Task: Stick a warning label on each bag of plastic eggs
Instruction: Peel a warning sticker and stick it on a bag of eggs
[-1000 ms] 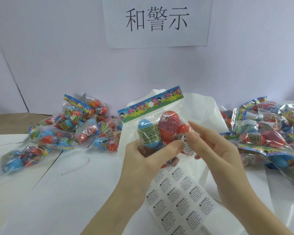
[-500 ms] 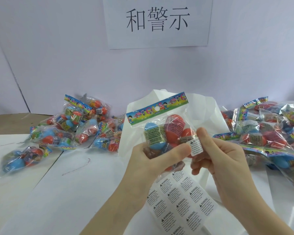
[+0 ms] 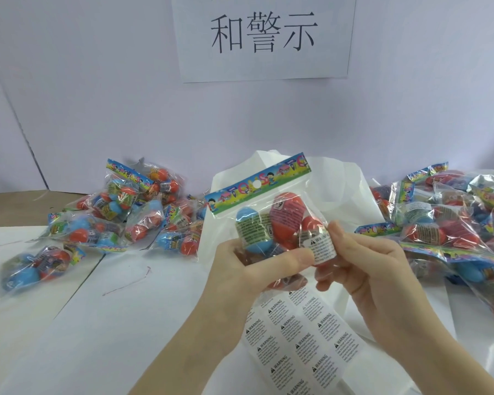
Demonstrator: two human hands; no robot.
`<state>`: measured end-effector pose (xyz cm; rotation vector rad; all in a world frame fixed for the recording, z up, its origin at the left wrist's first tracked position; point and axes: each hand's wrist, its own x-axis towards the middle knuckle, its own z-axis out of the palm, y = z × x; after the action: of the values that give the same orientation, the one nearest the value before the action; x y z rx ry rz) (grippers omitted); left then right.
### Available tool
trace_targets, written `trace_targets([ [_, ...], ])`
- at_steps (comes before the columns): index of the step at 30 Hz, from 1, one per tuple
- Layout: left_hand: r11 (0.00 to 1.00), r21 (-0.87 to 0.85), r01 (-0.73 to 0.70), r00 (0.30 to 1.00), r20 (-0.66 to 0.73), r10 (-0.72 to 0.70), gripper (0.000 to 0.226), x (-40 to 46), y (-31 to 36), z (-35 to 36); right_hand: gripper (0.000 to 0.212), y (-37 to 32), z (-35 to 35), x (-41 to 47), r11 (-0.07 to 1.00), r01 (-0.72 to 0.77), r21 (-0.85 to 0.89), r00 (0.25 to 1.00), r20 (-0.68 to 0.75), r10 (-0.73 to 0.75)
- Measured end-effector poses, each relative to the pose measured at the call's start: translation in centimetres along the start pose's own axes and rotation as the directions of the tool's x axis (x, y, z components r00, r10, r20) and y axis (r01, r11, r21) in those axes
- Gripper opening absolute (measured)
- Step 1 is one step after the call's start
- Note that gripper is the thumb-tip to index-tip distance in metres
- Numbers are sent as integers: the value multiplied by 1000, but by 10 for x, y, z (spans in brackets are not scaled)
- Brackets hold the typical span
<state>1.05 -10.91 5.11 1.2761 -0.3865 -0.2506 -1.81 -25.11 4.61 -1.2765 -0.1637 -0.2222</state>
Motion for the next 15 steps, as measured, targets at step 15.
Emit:
trace_targets([
  [15, 998, 34, 58, 996, -71, -56, 11, 3, 0, -3, 42, 1, 1, 2, 988, -73, -133, 995, 56, 81],
])
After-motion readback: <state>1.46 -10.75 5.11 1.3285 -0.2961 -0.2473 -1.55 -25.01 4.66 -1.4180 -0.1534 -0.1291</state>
